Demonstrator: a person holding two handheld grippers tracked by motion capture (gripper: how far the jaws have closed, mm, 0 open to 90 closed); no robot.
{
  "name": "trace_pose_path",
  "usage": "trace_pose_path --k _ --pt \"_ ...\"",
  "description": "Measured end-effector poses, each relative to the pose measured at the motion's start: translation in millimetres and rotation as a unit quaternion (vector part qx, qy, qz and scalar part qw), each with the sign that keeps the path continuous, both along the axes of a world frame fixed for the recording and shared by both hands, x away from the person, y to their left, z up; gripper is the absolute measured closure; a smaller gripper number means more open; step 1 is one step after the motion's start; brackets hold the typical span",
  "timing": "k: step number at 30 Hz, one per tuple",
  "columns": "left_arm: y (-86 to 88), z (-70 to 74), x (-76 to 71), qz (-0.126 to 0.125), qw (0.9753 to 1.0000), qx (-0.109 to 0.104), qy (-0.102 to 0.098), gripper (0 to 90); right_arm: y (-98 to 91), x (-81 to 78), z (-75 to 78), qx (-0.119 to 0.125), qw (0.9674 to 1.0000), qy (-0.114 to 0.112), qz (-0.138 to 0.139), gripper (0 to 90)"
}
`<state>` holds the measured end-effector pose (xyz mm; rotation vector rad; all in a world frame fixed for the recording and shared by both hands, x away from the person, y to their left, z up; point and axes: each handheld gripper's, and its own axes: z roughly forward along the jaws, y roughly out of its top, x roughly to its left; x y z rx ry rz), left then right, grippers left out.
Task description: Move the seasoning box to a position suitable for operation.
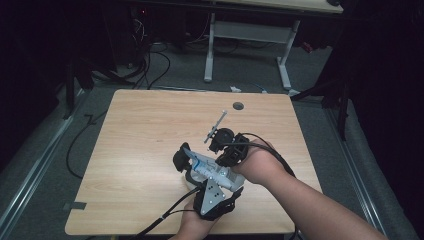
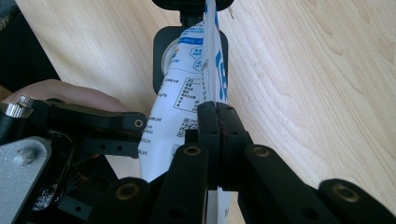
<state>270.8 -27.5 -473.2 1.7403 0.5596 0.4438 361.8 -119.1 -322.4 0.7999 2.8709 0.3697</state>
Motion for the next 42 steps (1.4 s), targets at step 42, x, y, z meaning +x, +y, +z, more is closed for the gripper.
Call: trace_pose_path --k 42 --pt "-3.3 6.7 0.3 0.002 0.9999 -0.017 -0.003 53.5 0.4 -1.7 7.8 -0.002 1.0000 -0.004 -0.006 90.0"
